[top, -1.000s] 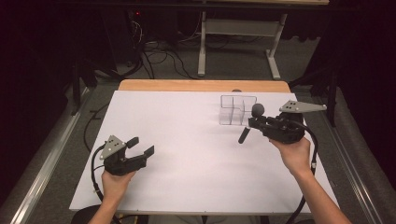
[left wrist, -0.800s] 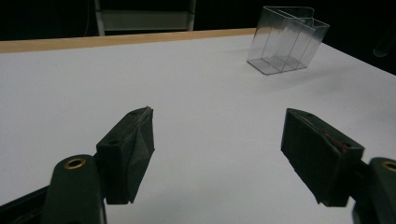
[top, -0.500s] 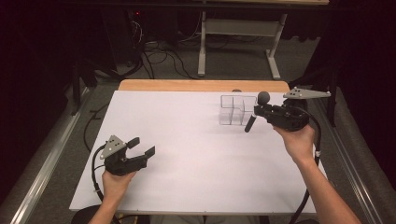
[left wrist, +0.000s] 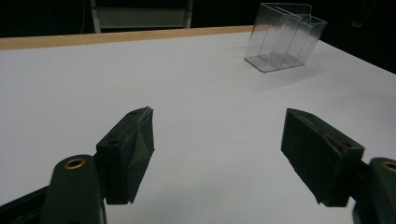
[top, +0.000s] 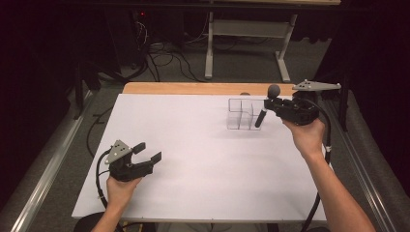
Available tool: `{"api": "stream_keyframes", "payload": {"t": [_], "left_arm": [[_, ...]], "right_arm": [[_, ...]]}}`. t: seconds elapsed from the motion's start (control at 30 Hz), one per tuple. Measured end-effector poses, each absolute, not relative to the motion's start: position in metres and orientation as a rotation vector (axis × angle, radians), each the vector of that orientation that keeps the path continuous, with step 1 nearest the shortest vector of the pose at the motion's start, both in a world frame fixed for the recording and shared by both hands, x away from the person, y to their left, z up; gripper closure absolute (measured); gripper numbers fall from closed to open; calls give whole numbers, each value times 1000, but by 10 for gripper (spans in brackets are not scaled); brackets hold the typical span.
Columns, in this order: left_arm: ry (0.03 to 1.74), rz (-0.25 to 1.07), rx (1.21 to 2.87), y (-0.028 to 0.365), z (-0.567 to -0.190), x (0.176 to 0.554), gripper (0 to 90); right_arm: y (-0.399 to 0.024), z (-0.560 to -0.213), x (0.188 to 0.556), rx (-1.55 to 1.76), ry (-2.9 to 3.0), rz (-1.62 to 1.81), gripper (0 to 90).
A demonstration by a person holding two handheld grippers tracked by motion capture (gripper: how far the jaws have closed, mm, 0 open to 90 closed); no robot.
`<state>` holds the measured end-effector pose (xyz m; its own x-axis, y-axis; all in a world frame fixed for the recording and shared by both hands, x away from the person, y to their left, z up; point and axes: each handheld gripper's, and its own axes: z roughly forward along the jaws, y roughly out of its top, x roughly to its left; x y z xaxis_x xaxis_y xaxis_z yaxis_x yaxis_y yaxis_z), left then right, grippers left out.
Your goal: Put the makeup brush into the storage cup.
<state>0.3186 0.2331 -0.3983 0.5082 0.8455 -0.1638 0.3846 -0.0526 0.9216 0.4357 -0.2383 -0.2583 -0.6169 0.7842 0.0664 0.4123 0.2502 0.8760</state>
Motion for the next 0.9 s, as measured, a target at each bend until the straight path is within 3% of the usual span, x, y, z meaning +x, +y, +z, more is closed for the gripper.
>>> {"api": "stream_keyframes", "payload": {"t": [0.9], "left_arm": [[1061,524,1649,234,-398,317,259]], "right_arm": [[-238,-251,480,1215,2048,1233,729]]}}
